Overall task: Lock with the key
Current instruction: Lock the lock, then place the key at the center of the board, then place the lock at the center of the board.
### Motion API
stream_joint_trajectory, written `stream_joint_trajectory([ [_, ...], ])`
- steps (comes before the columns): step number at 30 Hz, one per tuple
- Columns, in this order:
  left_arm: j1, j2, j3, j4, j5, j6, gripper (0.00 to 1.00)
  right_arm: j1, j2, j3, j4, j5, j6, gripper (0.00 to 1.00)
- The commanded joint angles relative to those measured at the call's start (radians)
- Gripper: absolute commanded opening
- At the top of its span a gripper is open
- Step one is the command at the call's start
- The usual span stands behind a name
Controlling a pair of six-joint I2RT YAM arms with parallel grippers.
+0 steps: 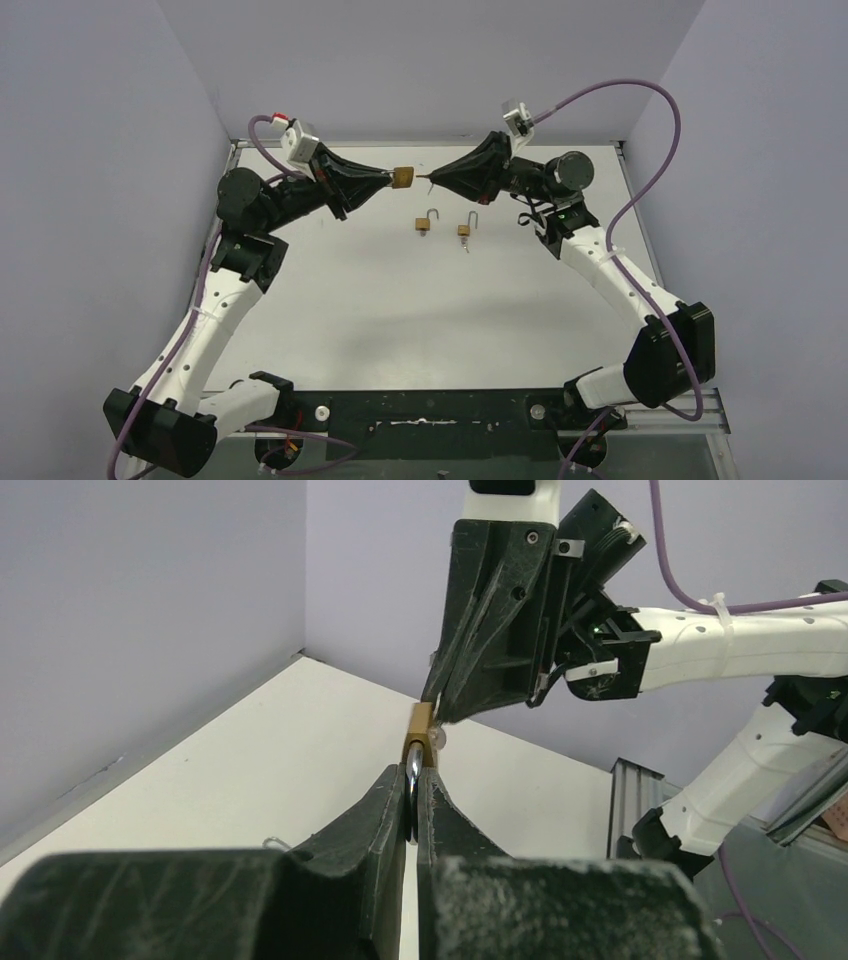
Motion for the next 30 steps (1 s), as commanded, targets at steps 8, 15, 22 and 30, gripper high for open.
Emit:
stream_joint_trajectory([
  [8, 0.107, -0.039, 0.076, -0.188, 0.041, 0.091, 0.00, -0.135, -0.027, -0.028, 0.067, -0.001, 0.028, 0.00],
  [15, 0.160, 0.120, 0.219, -0.721, -0.050, 0.208, 0.00, -0.022, 0.019, 0.029, -0.398, 0.321, -0.314, 0.00],
  [22, 0.253, 0.381, 0.272, -0.764, 0.005, 0.106, 0.00, 0.190, 0.153, 0.095, -0.534, 0.807, -0.356, 0.00],
  [30, 0.270, 0.620, 0.440, -0.990, -0.011, 0.237, 0.00, 0.281, 0.368, 0.207, -0.636, 1.130, -0.296, 0.00],
])
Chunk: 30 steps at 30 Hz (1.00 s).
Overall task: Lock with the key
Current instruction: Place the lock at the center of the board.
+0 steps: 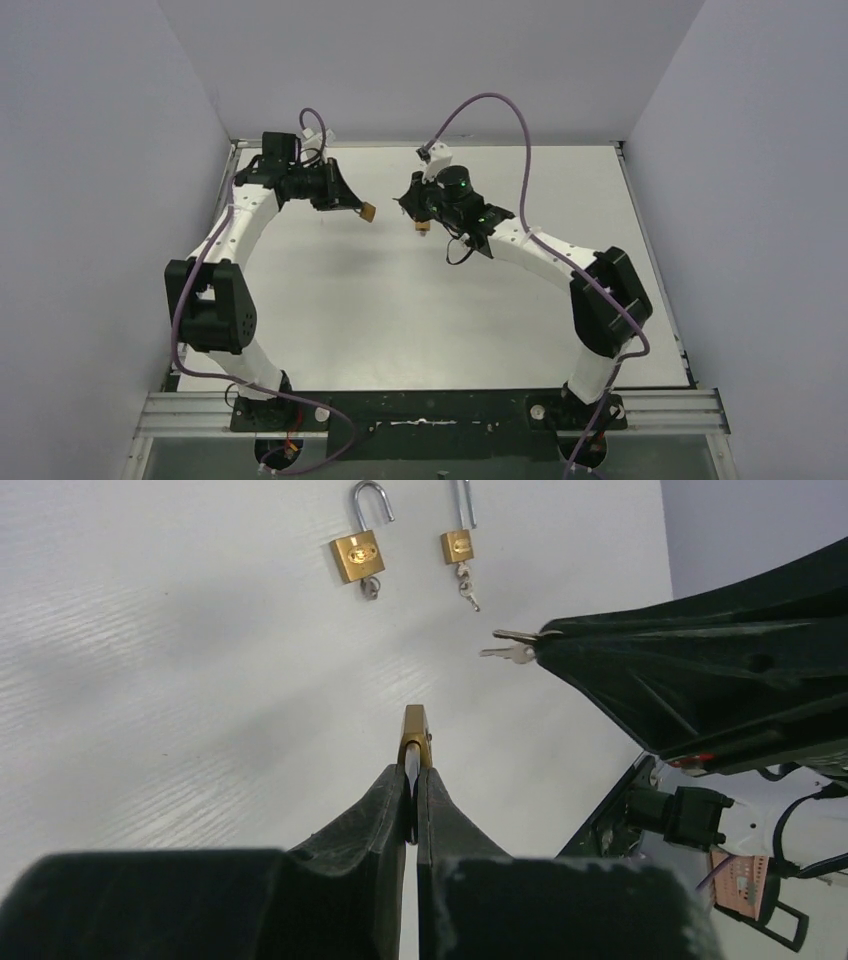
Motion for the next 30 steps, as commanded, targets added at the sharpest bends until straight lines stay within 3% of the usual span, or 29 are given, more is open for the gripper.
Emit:
stream_joint_trajectory([
  [1, 0.007, 0.123, 0.197, -0.191, 0.033, 0.113, 0.00, 0.027, 0.111, 0.114, -0.044, 0.269, 0.045, 0.00],
  [6, 0.002, 0.247, 0.277, -0.292, -0.150, 0.185, 0.00, 0.035, 0.253, 0.220, -0.116, 0.315, 0.095, 0.00],
  [12, -0.060, 0.156, 0.141, -0.147, -0.608, 0.137, 0.00, 0.064, 0.335, 0.274, -0.125, 0.319, 0.138, 0.00],
  [17, -0.132, 0.181, 0.081, -0.099, -0.807, 0.091, 0.00, 0.091, 0.377, 0.292, -0.102, 0.319, 0.193, 0.00],
  [23, -0.173, 0.155, -0.017, 0.023, -0.924, 0.051, 0.00, 0.119, 0.443, 0.316, -0.048, 0.319, 0.281, 0.00],
  [30, -0.175, 0.123, -0.106, 0.133, -0.953, 0.013, 0.00, 0.136, 0.515, 0.321, 0.046, 0.300, 0.429, 0.00],
])
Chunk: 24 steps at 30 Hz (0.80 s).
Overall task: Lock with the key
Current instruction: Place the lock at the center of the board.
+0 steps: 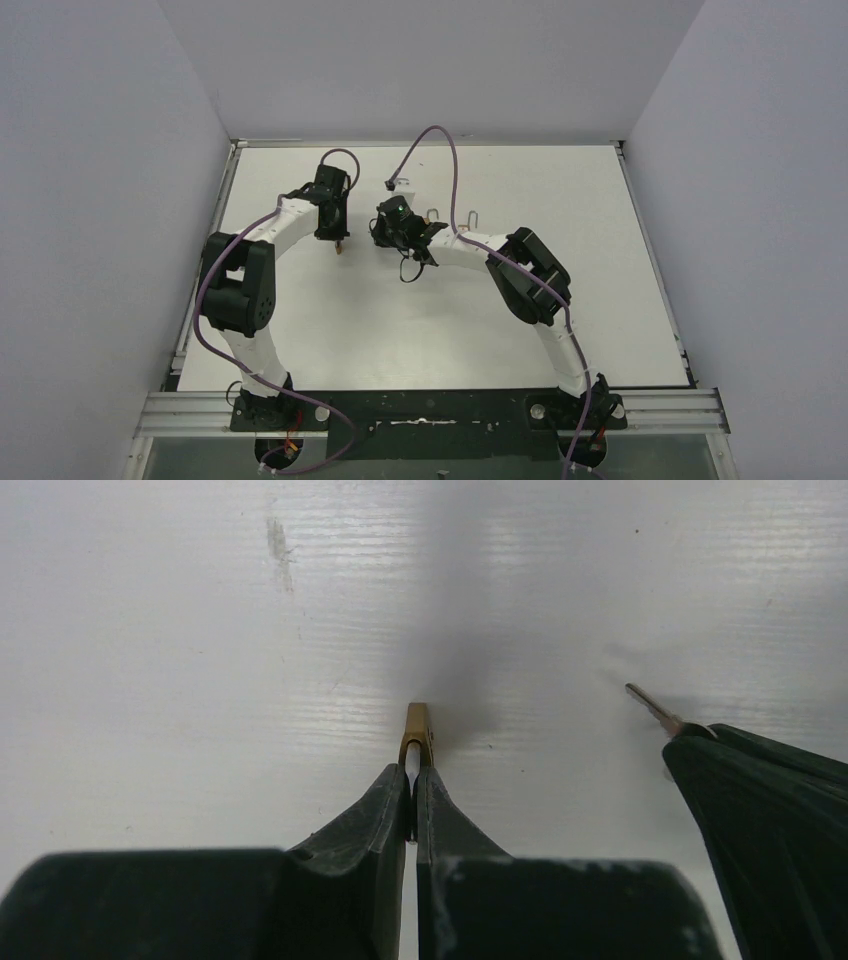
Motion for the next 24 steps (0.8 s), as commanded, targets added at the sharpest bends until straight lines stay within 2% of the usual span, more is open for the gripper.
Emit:
stream_joint_trajectory([
  [1, 0.001, -0.076, -0.022, 0.143, -0.056, -0.039, 0.00, 0.009, 0.029, 0.033, 0.141, 0.008, 0.135, 0.00],
  [17, 0.001, -0.064, -0.032, 0.173, 0.023, -0.056, 0.00, 0.034, 0.093, 0.061, 0.188, -0.038, 0.204, 0.00],
  [19, 0.004, -0.062, -0.029, 0.175, 0.033, -0.056, 0.00, 0.040, 0.093, 0.062, 0.193, -0.040, 0.204, 0.15],
  [22, 0.004, -0.058, -0.023, 0.167, 0.040, -0.055, 0.00, 0.040, 0.094, 0.071, 0.185, -0.053, 0.198, 0.32],
  [24, 0.004, -0.055, -0.022, 0.165, 0.038, -0.054, 0.07, 0.040, 0.089, 0.073, 0.181, -0.054, 0.189, 0.42],
])
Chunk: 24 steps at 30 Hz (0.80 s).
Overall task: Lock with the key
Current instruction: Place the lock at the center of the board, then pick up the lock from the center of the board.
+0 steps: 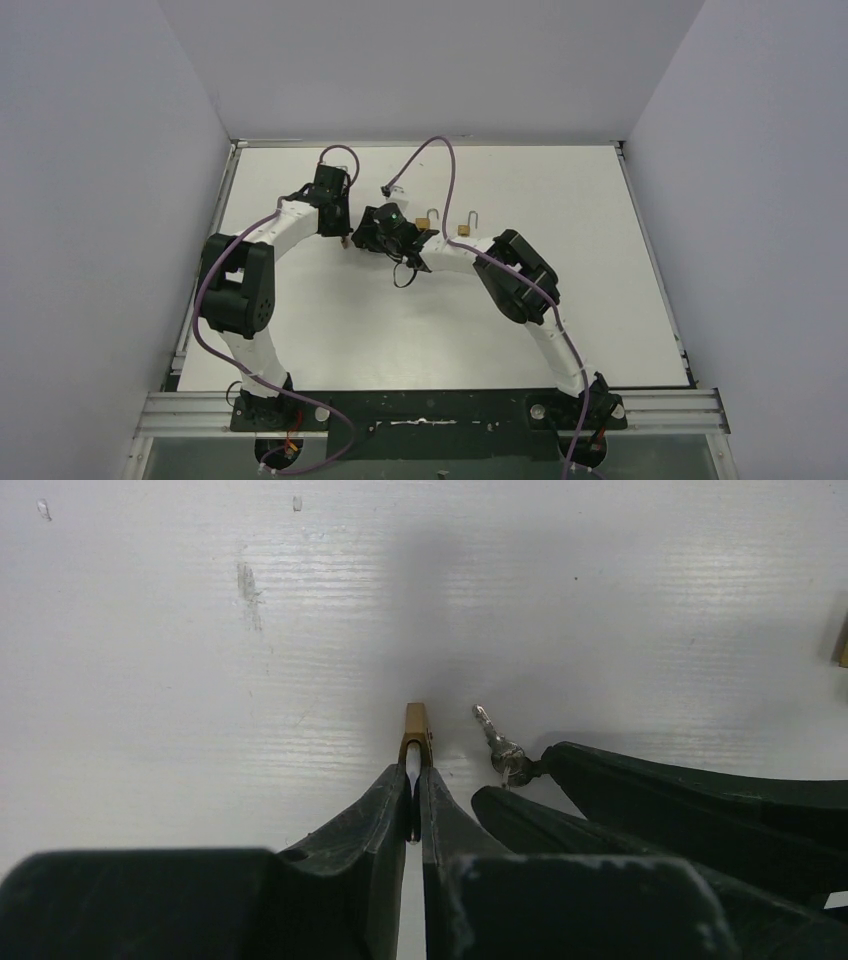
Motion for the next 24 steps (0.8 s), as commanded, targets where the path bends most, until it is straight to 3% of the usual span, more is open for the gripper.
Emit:
stream_joint_trajectory([
  [1, 0.004, -0.039, 0.018, 0.052, 0.016, -0.009, 0.08, 0.008, -0.014, 0.046, 0.055, 0.004, -0.018, 0.47],
  [6, 0.007, -0.052, 0.015, 0.057, 0.020, -0.002, 0.21, 0.000, -0.054, 0.025, 0.042, 0.028, -0.054, 0.58],
  [15, 0.014, -0.091, 0.026, 0.040, -0.022, 0.028, 0.35, -0.096, -0.212, -0.104, 0.023, 0.083, -0.148, 0.62],
  [20, 0.022, -0.164, 0.030, 0.032, -0.063, 0.055, 0.36, -0.123, -0.272, -0.082, -0.152, 0.239, -0.326, 0.66],
  [24, 0.024, -0.219, 0.044, 0.006, -0.063, 0.080, 0.38, -0.137, -0.229, 0.007, -0.307, 0.298, -0.399, 0.67],
])
